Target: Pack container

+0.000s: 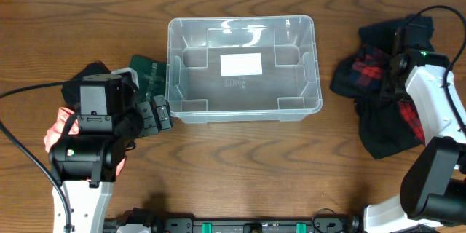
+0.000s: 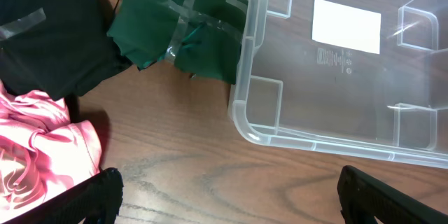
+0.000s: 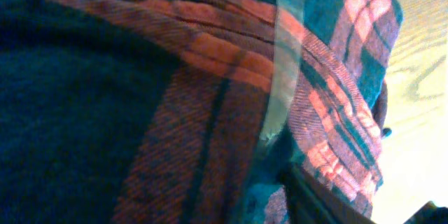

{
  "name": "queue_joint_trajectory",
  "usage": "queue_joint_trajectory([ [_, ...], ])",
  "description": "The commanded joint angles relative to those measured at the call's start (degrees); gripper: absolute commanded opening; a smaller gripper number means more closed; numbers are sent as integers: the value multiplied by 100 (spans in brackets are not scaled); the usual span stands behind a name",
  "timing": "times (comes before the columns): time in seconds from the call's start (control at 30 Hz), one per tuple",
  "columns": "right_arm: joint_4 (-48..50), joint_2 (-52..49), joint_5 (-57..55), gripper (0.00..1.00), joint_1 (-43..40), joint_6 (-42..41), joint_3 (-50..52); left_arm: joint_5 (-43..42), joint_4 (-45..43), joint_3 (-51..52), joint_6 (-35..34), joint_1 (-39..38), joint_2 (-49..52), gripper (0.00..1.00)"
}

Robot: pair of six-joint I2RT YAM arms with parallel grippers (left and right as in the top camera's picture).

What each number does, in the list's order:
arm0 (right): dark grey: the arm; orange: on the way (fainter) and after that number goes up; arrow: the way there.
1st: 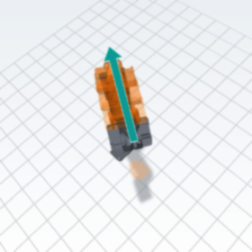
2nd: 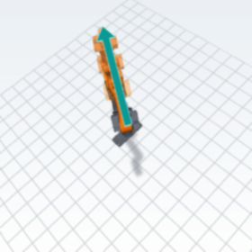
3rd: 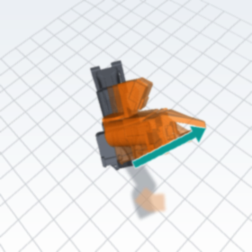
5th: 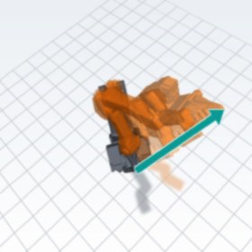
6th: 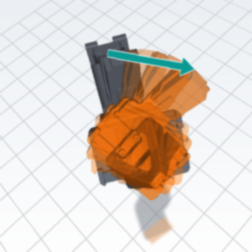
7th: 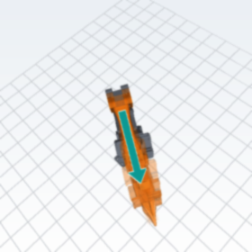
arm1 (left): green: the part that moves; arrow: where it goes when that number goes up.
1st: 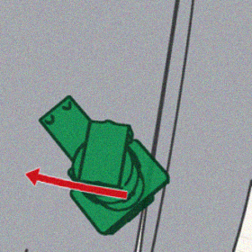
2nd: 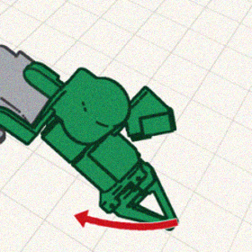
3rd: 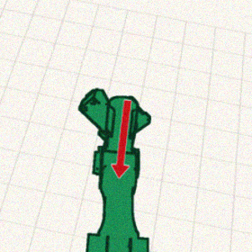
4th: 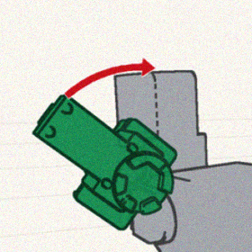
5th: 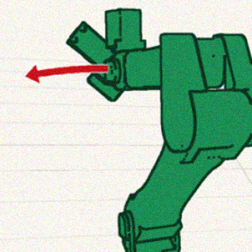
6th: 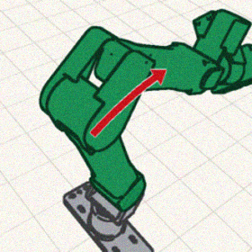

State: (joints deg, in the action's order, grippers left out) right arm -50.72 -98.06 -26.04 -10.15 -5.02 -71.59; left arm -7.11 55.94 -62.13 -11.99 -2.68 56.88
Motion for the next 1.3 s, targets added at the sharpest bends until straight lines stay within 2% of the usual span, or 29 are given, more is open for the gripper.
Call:
queue_joint_trajectory([
  [0.0,46,-63,28,63,11,7,13,4,11,-57,26,24,4,98],
  [0.13,181,-52,422,64,85,328,0,7,9,-57,26,24,4,98],
  [0.33,509,-52,636,70,201,411,0,7,11,-57,26,24,4,98],
  [0.5,632,-52,1405,72,243,660,2,7,11,-57,26,24,4,98],
  [0.83,800,-52,1384,77,214,636,4,7,9,-57,26,26,4,98],
  [1.07,811,-52,1220,76,79,638,11,7,11,-57,26,24,4,98],
  [1.17,809,-55,1145,72,-9,638,11,7,11,-57,28,24,4,98],
  [1.27,796,-55,1123,53,-90,640,13,7,11,-57,26,26,4,98],
])
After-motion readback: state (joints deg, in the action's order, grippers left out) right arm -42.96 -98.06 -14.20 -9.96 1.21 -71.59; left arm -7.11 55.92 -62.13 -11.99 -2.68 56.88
